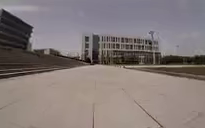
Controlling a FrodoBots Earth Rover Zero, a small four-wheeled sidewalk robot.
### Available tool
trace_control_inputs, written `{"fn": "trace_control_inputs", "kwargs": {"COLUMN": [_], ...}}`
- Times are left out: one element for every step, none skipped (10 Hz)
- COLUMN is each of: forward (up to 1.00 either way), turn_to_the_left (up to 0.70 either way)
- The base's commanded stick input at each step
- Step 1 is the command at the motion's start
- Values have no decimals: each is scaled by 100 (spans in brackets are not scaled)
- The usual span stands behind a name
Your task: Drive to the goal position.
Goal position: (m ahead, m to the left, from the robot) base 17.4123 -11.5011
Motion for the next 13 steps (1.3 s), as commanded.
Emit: {"fn": "trace_control_inputs", "kwargs": {"forward": [100, 100, 100, 100, 100, 100, 100, 100, 100, 100, 100, 100, 100], "turn_to_the_left": [-38, -24, 0, 0, 0, 0, 0, 0, 0, 0, -2, -6, -35]}}
